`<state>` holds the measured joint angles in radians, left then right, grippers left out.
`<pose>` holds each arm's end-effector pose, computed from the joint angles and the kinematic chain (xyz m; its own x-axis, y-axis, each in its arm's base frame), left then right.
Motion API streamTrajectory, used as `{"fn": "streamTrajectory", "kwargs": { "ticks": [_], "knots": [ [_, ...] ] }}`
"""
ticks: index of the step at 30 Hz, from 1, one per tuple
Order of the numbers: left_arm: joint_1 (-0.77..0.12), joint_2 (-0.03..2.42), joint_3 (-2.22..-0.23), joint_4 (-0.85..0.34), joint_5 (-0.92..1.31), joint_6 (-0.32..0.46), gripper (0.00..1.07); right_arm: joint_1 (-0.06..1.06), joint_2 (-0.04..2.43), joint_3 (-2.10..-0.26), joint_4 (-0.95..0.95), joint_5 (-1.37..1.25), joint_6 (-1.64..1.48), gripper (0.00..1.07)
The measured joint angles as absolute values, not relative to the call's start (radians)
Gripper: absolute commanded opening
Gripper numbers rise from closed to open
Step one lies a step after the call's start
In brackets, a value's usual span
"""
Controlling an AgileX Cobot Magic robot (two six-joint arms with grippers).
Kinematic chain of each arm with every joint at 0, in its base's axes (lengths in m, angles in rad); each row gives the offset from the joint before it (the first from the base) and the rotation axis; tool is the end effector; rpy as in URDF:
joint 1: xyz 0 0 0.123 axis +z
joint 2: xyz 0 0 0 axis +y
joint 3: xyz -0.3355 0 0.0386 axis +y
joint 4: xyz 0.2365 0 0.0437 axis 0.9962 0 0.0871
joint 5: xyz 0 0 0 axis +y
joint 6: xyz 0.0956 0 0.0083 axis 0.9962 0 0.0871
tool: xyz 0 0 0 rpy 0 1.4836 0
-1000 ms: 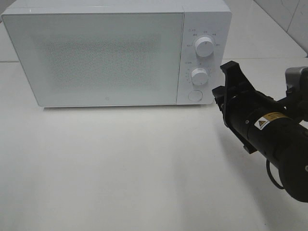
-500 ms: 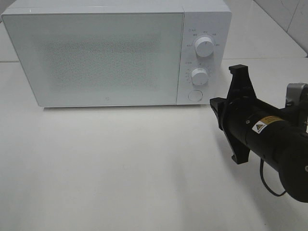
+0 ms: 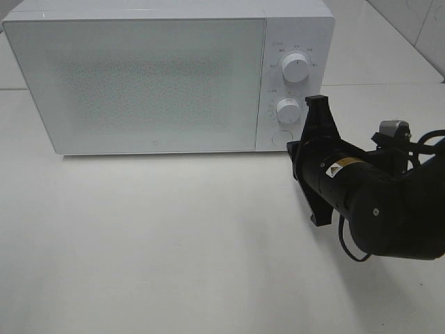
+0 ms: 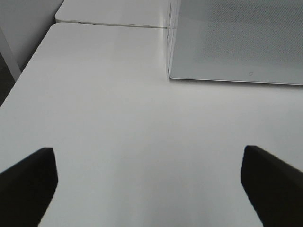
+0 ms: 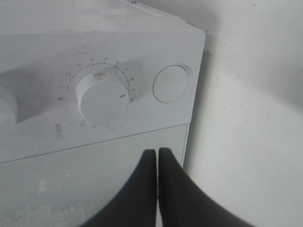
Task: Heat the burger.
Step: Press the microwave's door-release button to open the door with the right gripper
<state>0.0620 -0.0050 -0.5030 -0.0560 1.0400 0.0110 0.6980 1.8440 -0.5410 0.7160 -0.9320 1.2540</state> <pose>-0.0634 -0.0086 0.2719 -0.4285 -0.0440 -0.9025 -0.0258 0.9990 -0.0364 0.2675 0.1584 0.1856 -0.1251 0.9899 -0.0664 0.3387 0.1055 0.9349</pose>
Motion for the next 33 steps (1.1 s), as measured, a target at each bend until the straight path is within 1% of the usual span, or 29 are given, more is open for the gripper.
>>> {"fn": "streamTrajectory", "kwargs": {
  "ticks": [13, 28, 33],
  "knots": [
    [0.062, -0.005, -0.503, -0.056, 1.04, 0.011, 0.98, 0.604, 1.941, -0.676, 0.716, -0.861, 1.252, 0.0],
    [0.062, -0.005, -0.503, -0.056, 1.04, 0.011, 0.98, 0.596, 2.03, -0.772, 0.696, -0.823, 1.252, 0.0],
    [0.062, -0.005, -0.503, -0.056, 1.04, 0.011, 0.98, 0.588, 2.083, -0.829, 0.696, -0.819, 1.252, 0.0]
  ]
}}
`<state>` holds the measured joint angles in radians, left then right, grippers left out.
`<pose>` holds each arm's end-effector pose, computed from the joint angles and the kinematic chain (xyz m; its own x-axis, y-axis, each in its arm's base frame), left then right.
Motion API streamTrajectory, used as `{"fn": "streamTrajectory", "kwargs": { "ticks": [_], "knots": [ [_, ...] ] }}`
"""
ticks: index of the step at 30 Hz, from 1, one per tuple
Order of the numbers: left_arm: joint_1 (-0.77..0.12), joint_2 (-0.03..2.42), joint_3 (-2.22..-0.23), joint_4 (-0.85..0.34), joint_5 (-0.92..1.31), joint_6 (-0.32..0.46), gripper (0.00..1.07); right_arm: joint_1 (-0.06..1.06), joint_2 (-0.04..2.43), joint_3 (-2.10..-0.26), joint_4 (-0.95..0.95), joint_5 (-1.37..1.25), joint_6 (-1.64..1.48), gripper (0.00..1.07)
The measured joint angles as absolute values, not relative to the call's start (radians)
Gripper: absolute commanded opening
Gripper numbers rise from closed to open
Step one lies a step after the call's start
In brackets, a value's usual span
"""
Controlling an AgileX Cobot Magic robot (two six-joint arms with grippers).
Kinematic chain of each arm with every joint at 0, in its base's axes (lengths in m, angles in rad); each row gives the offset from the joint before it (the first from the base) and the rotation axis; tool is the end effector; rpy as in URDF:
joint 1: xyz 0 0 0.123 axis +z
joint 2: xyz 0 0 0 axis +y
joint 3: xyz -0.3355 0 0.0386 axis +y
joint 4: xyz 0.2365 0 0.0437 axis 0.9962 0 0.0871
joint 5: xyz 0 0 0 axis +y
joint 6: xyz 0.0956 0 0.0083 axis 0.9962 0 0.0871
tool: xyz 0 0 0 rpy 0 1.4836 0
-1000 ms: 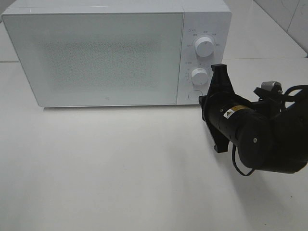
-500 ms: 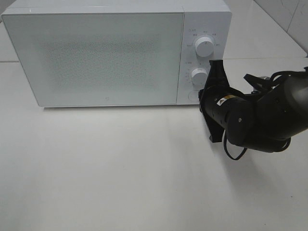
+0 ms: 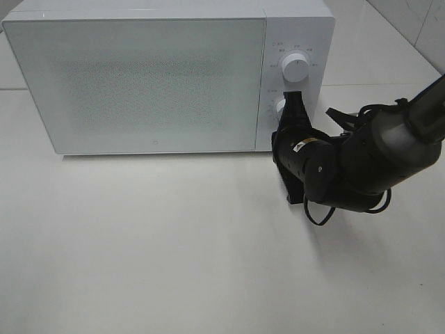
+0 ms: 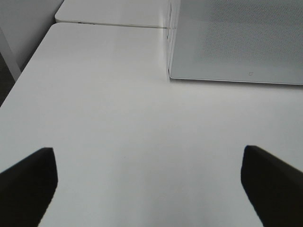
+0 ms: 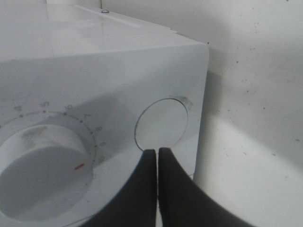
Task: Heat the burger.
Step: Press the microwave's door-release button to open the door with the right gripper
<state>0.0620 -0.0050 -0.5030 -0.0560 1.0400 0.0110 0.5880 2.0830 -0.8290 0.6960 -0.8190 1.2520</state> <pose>-0.0634 -0.0086 0.2719 -0.4285 -0.0440 -0.9025 -0.0258 0.9990 -0.0364 0.3482 0.1781 0.1462 -0.0654 0.9972 -0.0357 0.4049 0.0592 0.9125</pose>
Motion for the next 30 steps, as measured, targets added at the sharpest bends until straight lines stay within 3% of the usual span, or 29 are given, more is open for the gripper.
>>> {"fn": "streamTrajectory", "kwargs": {
  "ticks": [30],
  "knots": [
    [0.062, -0.005, -0.503, -0.056, 1.04, 0.011, 0.98, 0.569, 2.145, -0.893, 0.746, -0.861, 1.216, 0.0]
  ]
}}
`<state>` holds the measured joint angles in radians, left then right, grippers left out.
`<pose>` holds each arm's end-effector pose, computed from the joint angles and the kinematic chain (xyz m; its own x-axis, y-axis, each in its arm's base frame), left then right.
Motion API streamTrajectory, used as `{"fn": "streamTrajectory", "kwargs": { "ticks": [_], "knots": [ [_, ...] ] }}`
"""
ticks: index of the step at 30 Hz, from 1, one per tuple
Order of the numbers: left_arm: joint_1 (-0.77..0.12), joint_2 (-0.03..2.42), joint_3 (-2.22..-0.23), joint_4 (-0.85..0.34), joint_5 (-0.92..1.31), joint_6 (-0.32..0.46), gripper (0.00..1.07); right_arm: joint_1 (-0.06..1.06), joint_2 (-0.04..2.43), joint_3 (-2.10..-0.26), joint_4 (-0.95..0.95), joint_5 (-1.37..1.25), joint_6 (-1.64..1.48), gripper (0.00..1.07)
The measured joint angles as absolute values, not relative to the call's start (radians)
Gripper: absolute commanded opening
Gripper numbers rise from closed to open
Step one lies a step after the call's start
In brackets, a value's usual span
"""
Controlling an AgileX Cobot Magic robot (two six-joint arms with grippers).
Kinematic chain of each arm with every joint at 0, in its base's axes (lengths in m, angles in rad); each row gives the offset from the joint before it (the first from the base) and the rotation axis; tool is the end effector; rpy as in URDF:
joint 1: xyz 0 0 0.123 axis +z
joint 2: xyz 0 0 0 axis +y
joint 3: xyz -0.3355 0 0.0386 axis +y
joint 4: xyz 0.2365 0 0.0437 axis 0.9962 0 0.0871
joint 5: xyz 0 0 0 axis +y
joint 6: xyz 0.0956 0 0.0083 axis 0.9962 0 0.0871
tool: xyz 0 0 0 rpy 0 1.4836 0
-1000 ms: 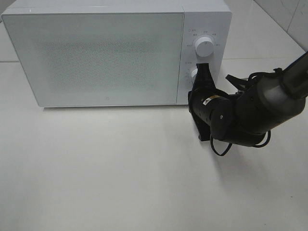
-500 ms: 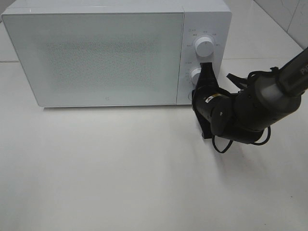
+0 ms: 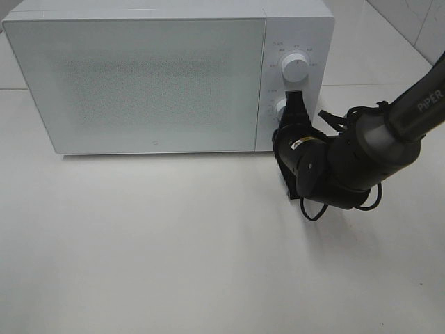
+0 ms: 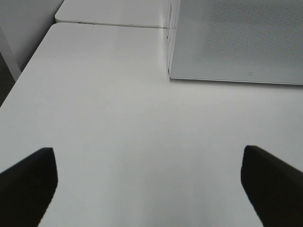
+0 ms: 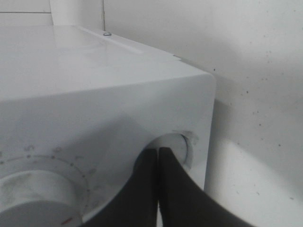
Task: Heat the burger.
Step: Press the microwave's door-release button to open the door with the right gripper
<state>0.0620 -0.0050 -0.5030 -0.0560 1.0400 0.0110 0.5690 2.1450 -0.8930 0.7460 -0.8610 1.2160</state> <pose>-0.0634 -0.0086 0.2719 -0.4285 -0.0440 -0.9025 -0.0258 0.9990 -0.0364 0.3670 0.1761 0.1364 -0.0023 0.9984 -0.0564 0.3792 0.0530 0.9238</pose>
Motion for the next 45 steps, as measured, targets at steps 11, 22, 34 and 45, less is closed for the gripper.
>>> {"fn": "streamTrajectory", "kwargs": {
  "ticks": [11, 22, 34, 45],
  "knots": [
    [0.062, -0.005, -0.503, -0.056, 1.04, 0.011, 0.98, 0.577, 2.177, -0.934, 0.795, -0.874, 1.206, 0.0],
    [0.062, -0.005, -0.503, -0.056, 1.04, 0.011, 0.98, 0.574, 2.18, -0.956, 0.823, -0.862, 1.163, 0.0],
    [0.062, -0.005, -0.503, -0.056, 1.04, 0.011, 0.98, 0.569, 2.18, -0.966, 0.829, -0.815, 1.155, 0.0],
    [0.062, -0.005, -0.503, -0.056, 1.04, 0.011, 0.98, 0.565, 2.176, -0.945, 0.791, -0.833, 1.165, 0.0]
  ]
}}
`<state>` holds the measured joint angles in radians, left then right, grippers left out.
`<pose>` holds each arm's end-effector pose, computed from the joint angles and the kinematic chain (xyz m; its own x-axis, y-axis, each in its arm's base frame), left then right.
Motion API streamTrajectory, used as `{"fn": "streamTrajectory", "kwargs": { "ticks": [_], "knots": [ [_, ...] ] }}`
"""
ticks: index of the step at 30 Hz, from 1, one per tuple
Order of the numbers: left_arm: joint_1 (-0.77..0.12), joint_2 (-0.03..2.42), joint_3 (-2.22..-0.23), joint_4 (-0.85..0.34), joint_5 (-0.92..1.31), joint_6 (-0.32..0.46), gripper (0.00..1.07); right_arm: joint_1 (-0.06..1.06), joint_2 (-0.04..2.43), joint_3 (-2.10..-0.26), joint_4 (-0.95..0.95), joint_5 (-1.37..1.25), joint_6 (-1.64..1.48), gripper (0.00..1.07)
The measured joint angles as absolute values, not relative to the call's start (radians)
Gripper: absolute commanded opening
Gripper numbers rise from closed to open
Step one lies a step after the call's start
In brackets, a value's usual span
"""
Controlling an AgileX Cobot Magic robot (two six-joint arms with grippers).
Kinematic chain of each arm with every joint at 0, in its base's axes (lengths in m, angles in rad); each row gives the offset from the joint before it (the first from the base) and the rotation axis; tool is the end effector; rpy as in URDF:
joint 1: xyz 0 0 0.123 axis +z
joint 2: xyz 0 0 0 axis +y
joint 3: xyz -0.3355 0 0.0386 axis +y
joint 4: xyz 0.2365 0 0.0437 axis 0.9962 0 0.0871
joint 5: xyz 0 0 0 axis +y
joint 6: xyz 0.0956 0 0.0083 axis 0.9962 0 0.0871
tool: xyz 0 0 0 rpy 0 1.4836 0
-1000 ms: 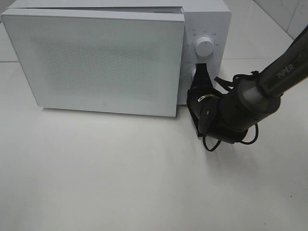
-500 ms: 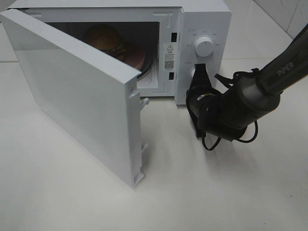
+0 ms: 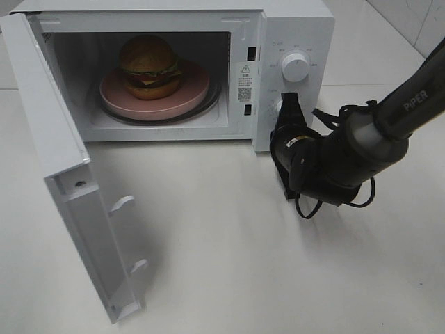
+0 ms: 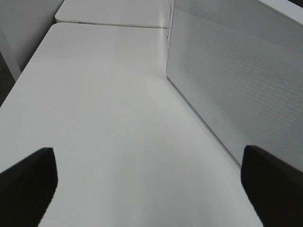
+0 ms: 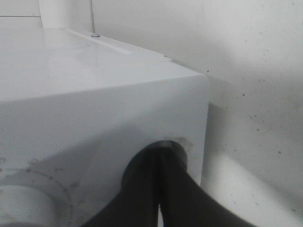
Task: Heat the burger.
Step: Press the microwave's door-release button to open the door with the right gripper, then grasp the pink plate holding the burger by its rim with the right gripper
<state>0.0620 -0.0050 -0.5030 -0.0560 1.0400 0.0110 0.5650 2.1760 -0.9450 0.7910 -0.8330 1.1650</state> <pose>-0.0634 -0.0086 0.2719 -0.4285 -0.0440 -0.9025 -0.0258 0.9990 -0.0364 0.3774 0.1795 0.1304 0.0139 0.9973 -0.0726 0.3987 0.0611 0.9150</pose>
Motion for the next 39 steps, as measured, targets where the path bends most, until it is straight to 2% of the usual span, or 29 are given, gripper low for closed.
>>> {"fn": "streamTrajectory", "kwargs": {
  "ticks": [19, 39],
  "knots": [
    [0.062, -0.005, -0.503, -0.056, 1.04, 0.011, 0.98, 0.53, 2.036, -0.826, 0.622, -0.747, 1.161, 0.0],
    [0.062, -0.005, -0.503, -0.056, 1.04, 0.011, 0.98, 0.529, 1.862, -0.681, 0.323, -0.528, 1.086, 0.01]
  ]
}}
